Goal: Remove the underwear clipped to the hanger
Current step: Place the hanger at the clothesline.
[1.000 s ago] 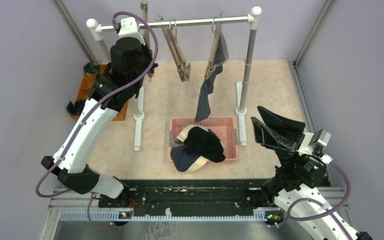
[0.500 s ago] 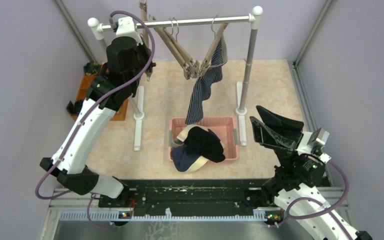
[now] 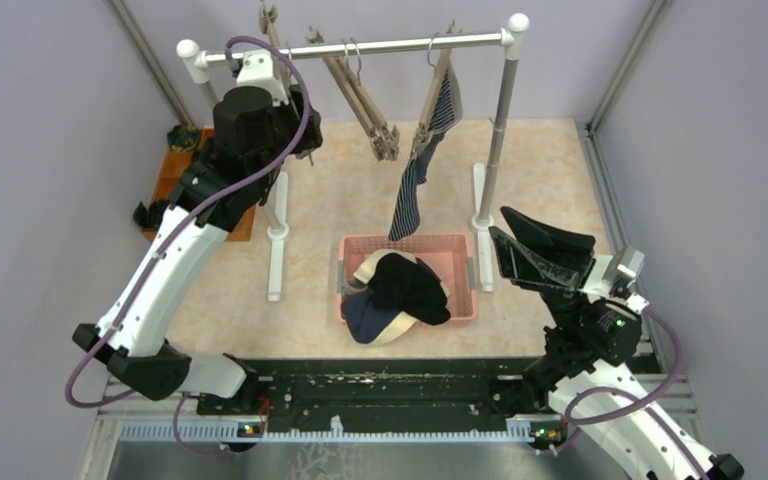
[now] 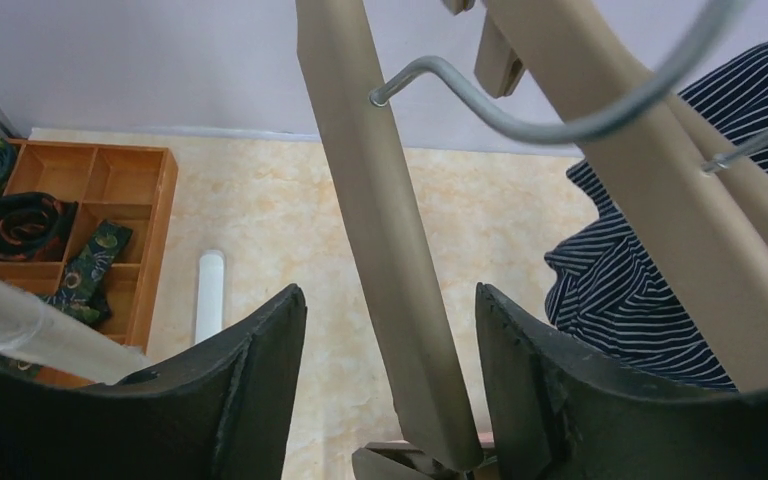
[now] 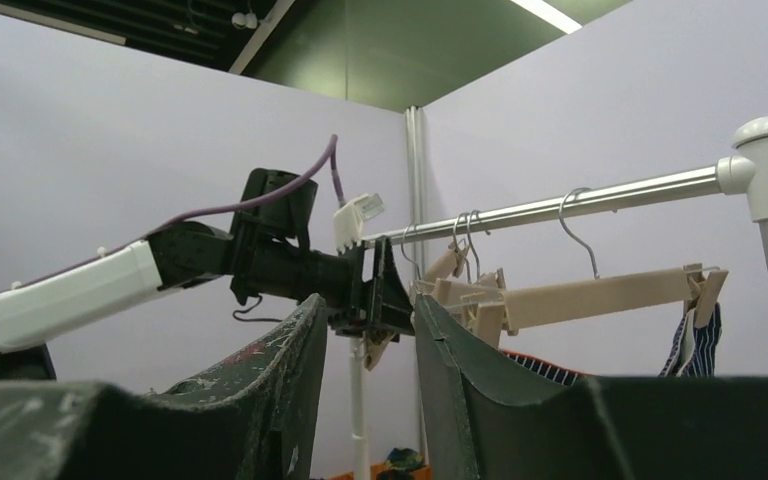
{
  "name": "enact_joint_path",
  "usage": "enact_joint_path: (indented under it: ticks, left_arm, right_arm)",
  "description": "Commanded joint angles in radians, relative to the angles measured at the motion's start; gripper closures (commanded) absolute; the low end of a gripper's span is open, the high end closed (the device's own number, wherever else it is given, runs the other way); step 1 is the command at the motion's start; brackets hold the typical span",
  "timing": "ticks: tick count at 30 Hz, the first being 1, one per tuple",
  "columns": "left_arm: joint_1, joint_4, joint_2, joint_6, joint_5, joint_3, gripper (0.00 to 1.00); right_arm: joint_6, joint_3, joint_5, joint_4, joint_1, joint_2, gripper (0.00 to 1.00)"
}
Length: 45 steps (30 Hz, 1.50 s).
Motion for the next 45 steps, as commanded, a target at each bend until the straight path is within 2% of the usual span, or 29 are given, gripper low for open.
enact_joint_path:
  ticks: [1, 9, 16, 18, 23, 26, 30, 34, 35, 37, 45]
  left_arm:
    - [0.005, 0.020, -0.088, 0.003, 0.024, -0.052, 0.31]
    - [0.005, 0.071, -0.216, 0.011, 0.061, -0.192, 0.28]
    - [0.004, 0.043, -0.345, -0.020, 0.105, -0.307, 0.28]
    - [0.004, 0.037, -0.391, -0.029, 0.096, -0.356, 0.28]
    - [0.004, -0.009, -0.501, -0.076, 0.052, -0.460, 0.26]
    - [0.004, 0.017, -0.546, -0.058, 0.074, -0.523, 0.24]
    - [0.004, 0.034, -0.488, 0.010, 0.044, -0.491, 0.22]
    - [0.005, 0.108, -0.437, 0.044, 0.104, -0.466, 0.19]
    - [0.004, 0.130, -0.424, 0.048, 0.117, -0.463, 0.16]
    - [0.004, 0.158, -0.397, 0.051, 0.138, -0.450, 0.02]
    - [0.005, 0.226, -0.388, 0.064, 0.311, -0.391, 0.00]
  right_arm:
    - [0.008, 0.016, -0.026, 0.035, -0.004, 0.028, 0.62]
    - [0.001, 0.024, -0.040, 0.035, -0.004, 0.060, 0.62]
    - [-0.025, 0.051, -0.039, -0.009, -0.004, 0.124, 0.62]
    - [-0.050, 0.072, -0.017, -0.078, -0.004, 0.143, 0.60]
    - [-0.085, 0.184, 0.006, -0.436, -0.004, 0.185, 0.57]
    - [-0.069, 0.211, 0.019, -0.573, -0.005, 0.184, 0.57]
    - [-0.055, 0.191, 0.029, -0.586, -0.004, 0.149, 0.57]
    - [-0.067, 0.191, 0.040, -0.609, -0.004, 0.117, 0.57]
    - [-0.073, 0.188, 0.049, -0.607, -0.004, 0.111, 0.57]
    - [-0.084, 0.186, 0.059, -0.611, -0.004, 0.106, 0.58]
    - [-0.096, 0.166, 0.046, -0.573, -0.004, 0.159, 0.60]
